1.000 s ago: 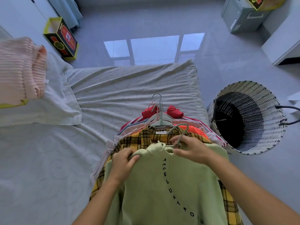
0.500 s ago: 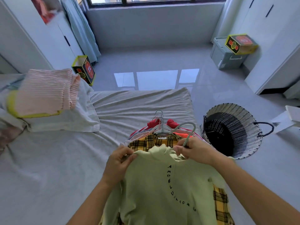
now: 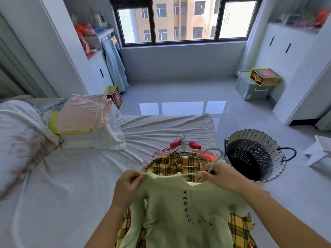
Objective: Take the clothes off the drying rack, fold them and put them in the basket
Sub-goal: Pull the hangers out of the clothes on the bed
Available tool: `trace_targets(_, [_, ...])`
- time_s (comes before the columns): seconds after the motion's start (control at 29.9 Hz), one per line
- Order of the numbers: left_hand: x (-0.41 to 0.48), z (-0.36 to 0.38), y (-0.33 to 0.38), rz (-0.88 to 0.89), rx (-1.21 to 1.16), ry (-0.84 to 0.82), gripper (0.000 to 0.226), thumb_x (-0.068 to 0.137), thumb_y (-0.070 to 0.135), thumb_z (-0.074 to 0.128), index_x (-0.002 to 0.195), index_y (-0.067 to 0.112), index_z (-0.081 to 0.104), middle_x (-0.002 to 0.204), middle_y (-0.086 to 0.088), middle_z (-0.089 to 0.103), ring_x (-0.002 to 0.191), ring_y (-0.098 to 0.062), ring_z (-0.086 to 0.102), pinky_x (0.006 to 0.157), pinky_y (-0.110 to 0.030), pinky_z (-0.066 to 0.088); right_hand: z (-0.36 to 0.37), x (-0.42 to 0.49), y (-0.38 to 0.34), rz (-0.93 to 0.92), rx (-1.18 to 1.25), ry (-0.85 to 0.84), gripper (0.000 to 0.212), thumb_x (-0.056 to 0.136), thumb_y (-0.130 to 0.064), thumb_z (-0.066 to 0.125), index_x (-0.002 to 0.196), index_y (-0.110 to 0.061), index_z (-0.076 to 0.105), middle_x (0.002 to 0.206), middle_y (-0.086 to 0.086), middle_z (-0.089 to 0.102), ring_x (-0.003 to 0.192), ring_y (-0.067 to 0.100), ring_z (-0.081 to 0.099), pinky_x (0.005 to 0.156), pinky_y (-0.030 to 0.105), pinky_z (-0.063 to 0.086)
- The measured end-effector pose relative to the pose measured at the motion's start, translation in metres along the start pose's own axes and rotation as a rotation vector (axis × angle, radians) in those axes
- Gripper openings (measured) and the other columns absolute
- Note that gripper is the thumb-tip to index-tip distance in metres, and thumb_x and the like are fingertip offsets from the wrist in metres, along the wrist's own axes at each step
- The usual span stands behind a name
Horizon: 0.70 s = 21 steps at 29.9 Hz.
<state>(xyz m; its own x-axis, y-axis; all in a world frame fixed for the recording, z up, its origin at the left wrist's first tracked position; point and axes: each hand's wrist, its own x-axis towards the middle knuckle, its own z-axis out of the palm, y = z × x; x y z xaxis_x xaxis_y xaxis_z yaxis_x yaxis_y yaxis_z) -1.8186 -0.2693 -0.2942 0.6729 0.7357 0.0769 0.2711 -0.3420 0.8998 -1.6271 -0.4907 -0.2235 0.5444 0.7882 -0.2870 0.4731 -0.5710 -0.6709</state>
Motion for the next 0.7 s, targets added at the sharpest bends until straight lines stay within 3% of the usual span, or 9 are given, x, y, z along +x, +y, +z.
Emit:
trace_targets(0.07, [-0.01, -0.002, 0.002, 0.04, 0.039, -0.035, 0.029, 0.08, 0.005, 0.069, 0.063, 0.026, 0.062, 0.074, -0.002, 0.061, 0.073, -0.008, 0.056, 0.063, -0.012, 0.041, 0.009, -0.005, -0.014, -0.026, -0.038, -0.074, 0.014, 0.09, -0.042, 0.054, 0.084, -0.034, 0.064, 0.067, -0.02, 0.056, 0.062, -0.01, 0.051, 0.058, 0.011, 0.035])
trace_targets(0.17, [-0.018, -0.005, 0.017, 0.053, -0.084, 0.052, 0.026, 0.082, 0.003, 0.066, 0.07, 0.025, 0.062, 0.072, 0.002, 0.062, 0.068, -0.003, 0.055, 0.061, -0.01, 0.04, 0.019, -0.008, -0.025, -0.037, -0.054, -0.129, 0.02, 0.091, -0.041, 0.053, 0.073, -0.044, 0.059, 0.075, -0.023, 0.059, 0.075, -0.006, 0.053, 0.065, 0.013, 0.038])
trace_targets(0.3, [0.0, -0.017, 0.063, 0.105, -0.239, 0.21, 0.025, 0.085, 0.003, 0.063, 0.07, 0.023, 0.059, 0.069, 0.013, 0.062, 0.064, 0.005, 0.053, 0.061, -0.006, 0.039, 0.025, 0.003, -0.037, 0.023, -0.273, -0.193, 0.023, 0.095, -0.036, 0.047, 0.082, -0.029, 0.065, 0.091, -0.004, 0.065, 0.087, 0.015, 0.06, 0.077, 0.028, 0.047])
trace_targets(0.4, [0.027, -0.042, 0.102, 0.208, -0.331, 0.292, 0.025, 0.087, 0.003, 0.059, 0.073, 0.024, 0.058, 0.073, 0.01, 0.059, 0.065, 0.008, 0.052, 0.063, -0.004, 0.038, 0.002, 0.016, -0.062, 0.037, -0.251, -0.102, 0.027, 0.094, -0.037, 0.049, 0.088, -0.017, 0.067, 0.087, 0.0, 0.066, 0.08, 0.013, 0.057, 0.075, 0.027, 0.045])
trace_targets(0.5, [0.067, -0.079, 0.123, 0.352, -0.311, 0.331, 0.027, 0.088, 0.005, 0.059, 0.077, 0.03, 0.056, 0.079, 0.01, 0.057, 0.071, 0.01, 0.051, 0.067, -0.004, 0.037, -0.043, 0.025, -0.107, 0.011, -0.022, 0.041, 0.032, 0.089, -0.04, 0.056, 0.077, -0.013, 0.066, 0.071, -0.002, 0.062, 0.068, 0.01, 0.054, 0.068, 0.025, 0.041])
trace_targets(0.6, [0.103, -0.115, 0.115, 0.467, -0.18, 0.213, 0.026, 0.087, 0.011, 0.061, 0.077, 0.034, 0.055, 0.079, 0.017, 0.06, 0.073, 0.011, 0.051, 0.069, -0.004, 0.036, -0.064, 0.034, -0.145, -0.07, 0.155, 0.112, 0.023, 0.087, -0.037, 0.059, 0.078, -0.021, 0.073, 0.075, -0.007, 0.07, 0.069, 0.002, 0.061, 0.066, 0.017, 0.044])
trace_targets(0.7, [0.124, -0.138, 0.068, 0.577, 0.035, 0.104, 0.014, 0.084, 0.025, 0.059, 0.073, 0.033, 0.054, 0.084, 0.027, 0.056, 0.078, 0.009, 0.051, 0.071, -0.003, 0.036, -0.045, 0.055, -0.166, -0.077, 0.107, 0.106, 0.021, 0.088, -0.032, 0.059, 0.078, -0.022, 0.073, 0.072, -0.008, 0.069, 0.066, 0.001, 0.059, 0.063, 0.014, 0.043])
